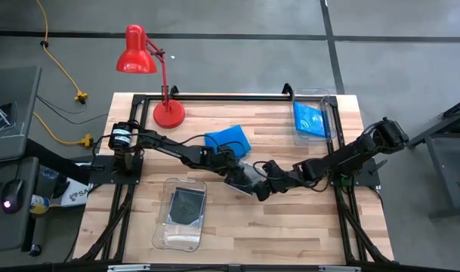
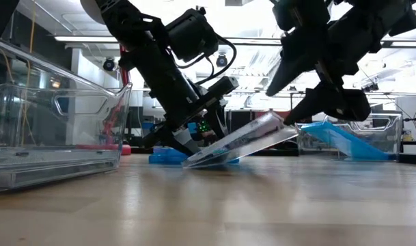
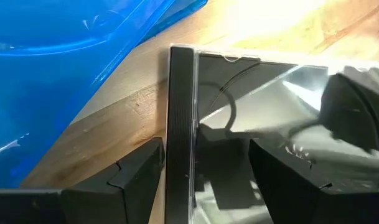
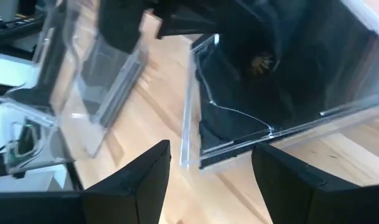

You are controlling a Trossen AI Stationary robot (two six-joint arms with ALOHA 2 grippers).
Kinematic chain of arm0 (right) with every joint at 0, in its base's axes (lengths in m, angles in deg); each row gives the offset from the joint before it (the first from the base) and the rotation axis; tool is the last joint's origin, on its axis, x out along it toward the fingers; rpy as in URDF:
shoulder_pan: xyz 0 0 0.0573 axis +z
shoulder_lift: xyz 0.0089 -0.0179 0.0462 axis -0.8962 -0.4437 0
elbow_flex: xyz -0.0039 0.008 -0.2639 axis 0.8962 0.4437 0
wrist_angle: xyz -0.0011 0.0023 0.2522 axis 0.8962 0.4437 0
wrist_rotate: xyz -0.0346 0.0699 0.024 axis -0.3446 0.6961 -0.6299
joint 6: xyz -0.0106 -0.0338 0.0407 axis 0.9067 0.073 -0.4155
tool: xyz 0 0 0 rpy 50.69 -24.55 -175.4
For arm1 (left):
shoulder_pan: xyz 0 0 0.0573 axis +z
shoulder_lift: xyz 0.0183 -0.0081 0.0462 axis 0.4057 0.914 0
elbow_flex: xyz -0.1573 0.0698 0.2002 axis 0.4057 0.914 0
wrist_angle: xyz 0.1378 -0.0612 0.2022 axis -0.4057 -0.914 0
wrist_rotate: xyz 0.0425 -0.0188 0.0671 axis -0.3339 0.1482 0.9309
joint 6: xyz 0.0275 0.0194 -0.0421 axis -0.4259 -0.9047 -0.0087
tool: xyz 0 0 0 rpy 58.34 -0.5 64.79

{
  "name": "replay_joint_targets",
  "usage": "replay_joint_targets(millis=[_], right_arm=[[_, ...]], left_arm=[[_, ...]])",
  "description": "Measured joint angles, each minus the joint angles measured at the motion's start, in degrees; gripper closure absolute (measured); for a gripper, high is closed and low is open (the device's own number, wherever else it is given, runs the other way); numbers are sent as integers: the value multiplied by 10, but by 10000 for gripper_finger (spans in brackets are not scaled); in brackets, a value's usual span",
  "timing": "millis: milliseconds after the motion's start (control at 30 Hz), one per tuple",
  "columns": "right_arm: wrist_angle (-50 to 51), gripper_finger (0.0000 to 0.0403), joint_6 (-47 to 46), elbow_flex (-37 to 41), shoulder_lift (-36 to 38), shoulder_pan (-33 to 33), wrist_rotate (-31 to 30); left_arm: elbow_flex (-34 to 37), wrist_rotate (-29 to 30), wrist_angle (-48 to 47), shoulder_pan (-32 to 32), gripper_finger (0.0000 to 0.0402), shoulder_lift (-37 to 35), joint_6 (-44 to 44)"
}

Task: Pick & place jewel cases by type
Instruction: Put the black cd case into the bottom transparent bin

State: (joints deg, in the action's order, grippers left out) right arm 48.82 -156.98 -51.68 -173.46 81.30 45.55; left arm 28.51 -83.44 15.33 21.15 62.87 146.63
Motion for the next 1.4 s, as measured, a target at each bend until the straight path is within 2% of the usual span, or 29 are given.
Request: replay_joint_targets(millis=[533, 667, 900, 1133, 1267, 1400], right_arm=[[66, 192, -72, 0, 0, 25, -40], [107, 192, -127, 0, 0, 43, -48], [151, 192, -223, 0, -2, 101, -105], [71, 192, -256, 1, -66, 123, -113], [2, 192, -264, 1, -120, 125, -108], [-28, 192, -265, 0, -144, 129, -112]], left_arm=[[0, 3, -2, 0, 163, 0, -7], [0, 5, -2, -3, 163, 0, -7], [0, 5, -3, -6, 163, 0, -7], [0, -32, -1, -5, 163, 0, -10], [-1, -73, 1, -4, 163, 0, -22], [-1, -113, 2, -4, 163, 0, -36]])
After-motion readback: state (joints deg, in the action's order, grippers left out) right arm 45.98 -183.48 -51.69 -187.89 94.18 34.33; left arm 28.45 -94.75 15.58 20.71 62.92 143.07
